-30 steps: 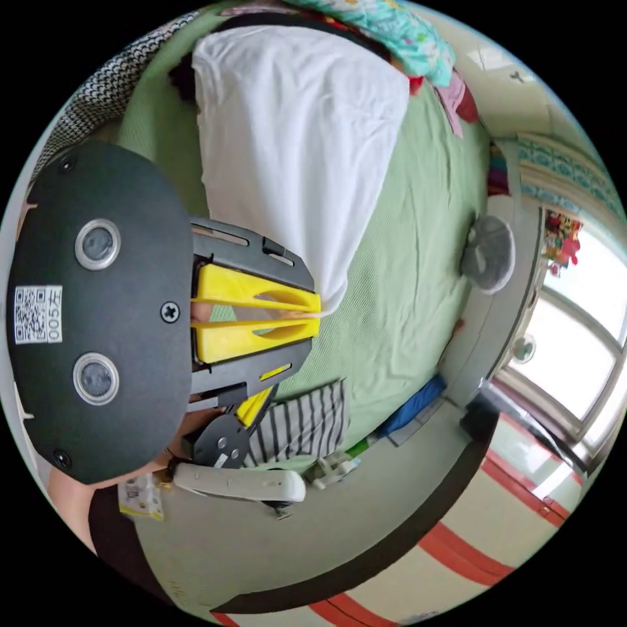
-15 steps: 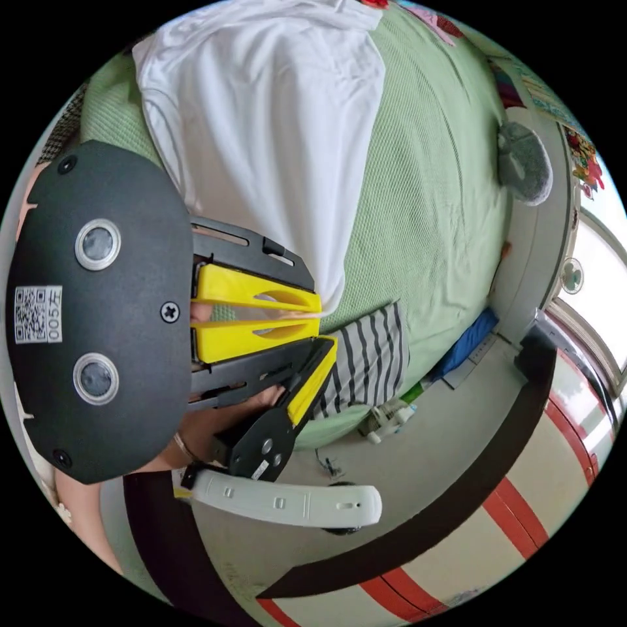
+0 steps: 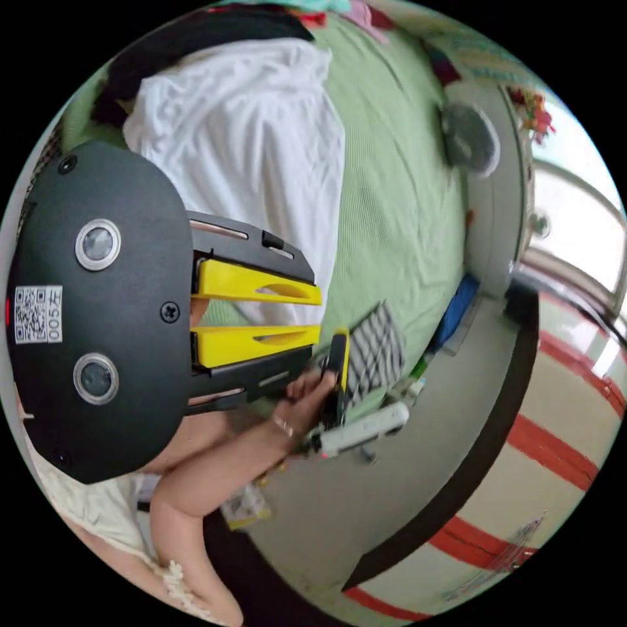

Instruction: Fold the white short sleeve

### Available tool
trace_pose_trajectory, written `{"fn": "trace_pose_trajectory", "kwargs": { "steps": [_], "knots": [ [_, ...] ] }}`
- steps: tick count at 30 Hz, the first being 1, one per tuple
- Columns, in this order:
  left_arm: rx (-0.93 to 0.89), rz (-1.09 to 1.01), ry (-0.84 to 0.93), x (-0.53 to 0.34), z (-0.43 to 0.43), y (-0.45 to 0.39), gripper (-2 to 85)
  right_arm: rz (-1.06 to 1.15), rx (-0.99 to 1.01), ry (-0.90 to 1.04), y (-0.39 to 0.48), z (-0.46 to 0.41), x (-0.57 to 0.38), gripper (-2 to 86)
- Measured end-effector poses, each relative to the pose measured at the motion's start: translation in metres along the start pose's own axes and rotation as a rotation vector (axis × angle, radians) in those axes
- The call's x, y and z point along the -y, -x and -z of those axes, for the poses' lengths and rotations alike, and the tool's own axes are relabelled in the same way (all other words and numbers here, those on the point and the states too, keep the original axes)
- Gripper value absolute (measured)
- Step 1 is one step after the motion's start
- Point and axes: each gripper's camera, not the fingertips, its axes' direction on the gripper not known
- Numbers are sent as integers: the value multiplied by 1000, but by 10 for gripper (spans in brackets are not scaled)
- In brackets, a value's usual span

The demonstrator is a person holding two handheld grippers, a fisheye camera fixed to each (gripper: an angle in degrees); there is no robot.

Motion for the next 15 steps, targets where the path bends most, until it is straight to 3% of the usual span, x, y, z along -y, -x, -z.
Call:
{"fn": "trace_pose_trajectory", "kwargs": {
  "steps": [4,7,11,15],
  "knots": [
    [-63,192,32,2,-22,59,68,33,29,28,1,-25,7,43],
    [22,184,75,8,-39,76,66,8,43,75,-2,-49,16,47],
    [-35,259,203,8,-77,100,75,-43,128,148,-4,-76,29,44],
    [-19,241,179,18,-82,99,73,32,140,228,18,-100,34,11]
  ]
}}
